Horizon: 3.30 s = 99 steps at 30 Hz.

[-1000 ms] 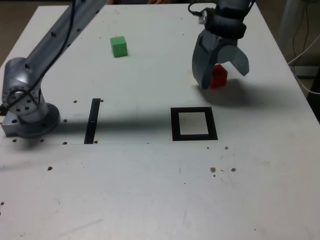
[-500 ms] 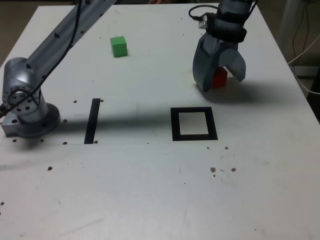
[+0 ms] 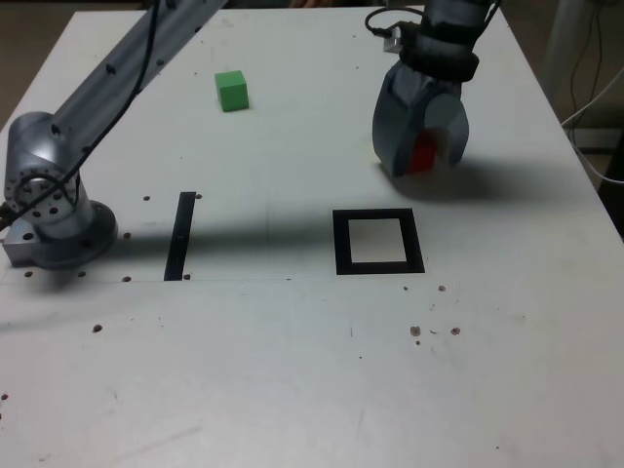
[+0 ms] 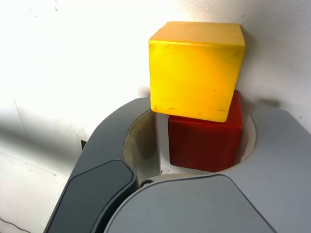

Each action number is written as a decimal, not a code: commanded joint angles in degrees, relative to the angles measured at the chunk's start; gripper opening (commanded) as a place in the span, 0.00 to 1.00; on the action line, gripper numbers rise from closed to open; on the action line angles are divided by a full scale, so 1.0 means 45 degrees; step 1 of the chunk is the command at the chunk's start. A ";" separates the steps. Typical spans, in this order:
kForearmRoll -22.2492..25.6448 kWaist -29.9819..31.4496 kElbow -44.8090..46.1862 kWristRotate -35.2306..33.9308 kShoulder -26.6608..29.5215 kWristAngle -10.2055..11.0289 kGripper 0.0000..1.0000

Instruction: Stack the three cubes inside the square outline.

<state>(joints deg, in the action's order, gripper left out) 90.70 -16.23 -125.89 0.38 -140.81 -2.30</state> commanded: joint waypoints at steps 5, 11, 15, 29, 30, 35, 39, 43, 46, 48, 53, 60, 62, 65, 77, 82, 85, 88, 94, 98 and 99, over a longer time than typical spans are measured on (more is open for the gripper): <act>0.0059 0.0093 -0.0052 0.0013 -0.0017 0.0008 0.33; 0.0105 0.0211 -0.0047 0.0013 0.0038 0.0030 0.33; 0.0161 0.0339 -0.0009 0.0013 0.0172 0.0073 0.33; 0.0314 0.1150 0.1541 0.0073 0.2152 0.0290 0.33; 0.0291 0.1239 0.1790 0.0092 0.2344 0.0296 0.33; 0.0136 0.1770 0.3112 0.0186 0.3265 0.0306 0.33; -0.0187 0.2335 0.4292 0.0208 0.3959 0.0183 0.33; -0.0730 0.2890 0.5420 0.0179 0.4529 -0.0094 0.33; -0.1176 0.3302 0.6120 0.0135 0.4837 -0.0305 0.33; -0.1445 0.3562 0.6478 0.0100 0.4962 -0.0423 0.33; -0.2091 0.4101 0.7007 -0.0023 0.5048 -0.0591 0.33; -0.2514 0.4339 0.6924 -0.0143 0.4757 -0.0614 0.33; -0.2558 0.4345 0.6770 -0.0143 0.4557 -0.0626 0.33; -0.2622 0.4340 0.6538 -0.0148 0.4239 -0.0632 0.33; -0.2819 0.4160 0.6152 -0.0098 0.3321 -0.0596 0.33; -0.2858 0.4069 0.6174 -0.0052 0.3120 -0.0574 0.33; -0.2883 0.4038 0.6188 -0.0043 0.3076 -0.0563 0.33; -0.2952 0.4017 0.6207 0.0005 0.3055 -0.0565 0.40; -0.3312 0.3962 0.6434 0.0240 0.3031 -0.0628 0.91; -0.3402 0.3924 0.6582 0.0247 0.3043 -0.0675 0.99; -0.3407 0.3916 0.6600 0.0247 0.3046 -0.0686 0.99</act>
<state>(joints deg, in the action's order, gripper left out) 75.48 1.53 -96.32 1.47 -126.90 -5.23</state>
